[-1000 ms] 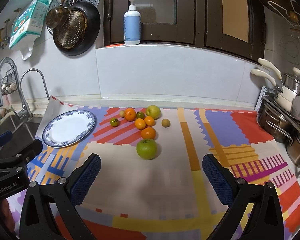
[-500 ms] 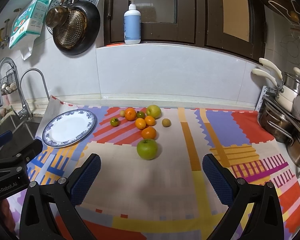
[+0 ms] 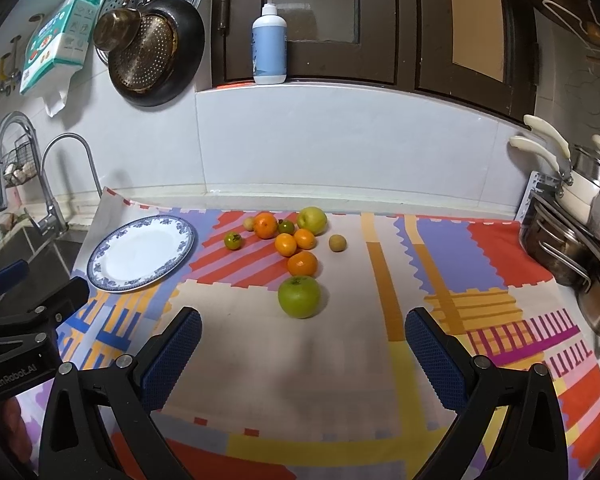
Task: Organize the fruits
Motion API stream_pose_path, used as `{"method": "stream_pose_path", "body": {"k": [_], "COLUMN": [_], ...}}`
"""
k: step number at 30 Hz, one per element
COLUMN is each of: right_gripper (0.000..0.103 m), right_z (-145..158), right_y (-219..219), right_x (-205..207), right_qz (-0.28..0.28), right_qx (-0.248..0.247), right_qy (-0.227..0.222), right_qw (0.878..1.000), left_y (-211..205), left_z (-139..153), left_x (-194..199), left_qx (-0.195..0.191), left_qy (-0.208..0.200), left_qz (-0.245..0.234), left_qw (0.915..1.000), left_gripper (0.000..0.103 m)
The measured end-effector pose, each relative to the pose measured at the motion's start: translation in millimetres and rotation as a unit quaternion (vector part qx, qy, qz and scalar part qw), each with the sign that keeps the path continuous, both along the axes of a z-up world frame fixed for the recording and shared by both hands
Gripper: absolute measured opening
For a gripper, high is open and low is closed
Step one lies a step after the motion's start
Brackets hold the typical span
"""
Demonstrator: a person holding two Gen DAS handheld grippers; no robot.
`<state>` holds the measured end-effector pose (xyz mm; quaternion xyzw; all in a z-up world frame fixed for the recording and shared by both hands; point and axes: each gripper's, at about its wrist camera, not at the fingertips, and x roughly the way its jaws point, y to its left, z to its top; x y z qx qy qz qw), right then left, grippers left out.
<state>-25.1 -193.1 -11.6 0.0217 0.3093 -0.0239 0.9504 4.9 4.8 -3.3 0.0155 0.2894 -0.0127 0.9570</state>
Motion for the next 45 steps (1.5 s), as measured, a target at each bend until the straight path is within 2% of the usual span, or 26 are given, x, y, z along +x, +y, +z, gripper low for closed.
{"method": "stream_pose_path", "body": {"k": [21, 28, 36, 45], "right_gripper": [0.102, 0.102, 0.102, 0.090], "right_z": [-11.3, -21.5, -39.4, -66.4], "right_y": [-1.2, -2.2, -2.0, -4.4], "right_x": [12.5, 31.9, 62.3, 100.2], "right_qz": [0.005, 0.009, 0.030, 0.042], "right_qx": [-0.007, -0.015, -0.017, 0.000], "right_qy": [0.012, 0.023, 0.039, 0.074], "right_qw": [1.000, 1.000, 0.999, 0.996], "left_y": [-5.8, -12.6, -23.0, -37.7], "left_z": [-8.3, -11.0, -24.4, -38.9], "left_x": [14.2, 34.2, 69.5, 111.2], "left_qx": [0.010, 0.023, 0.033, 0.035], "left_qy": [0.009, 0.004, 0.028, 0.040], "left_qz": [-0.018, -0.049, -0.094, -0.146], "left_qw": [0.9998, 0.9985, 0.9946, 0.9879], "left_gripper": [0.103, 0.103, 0.102, 0.095]}}
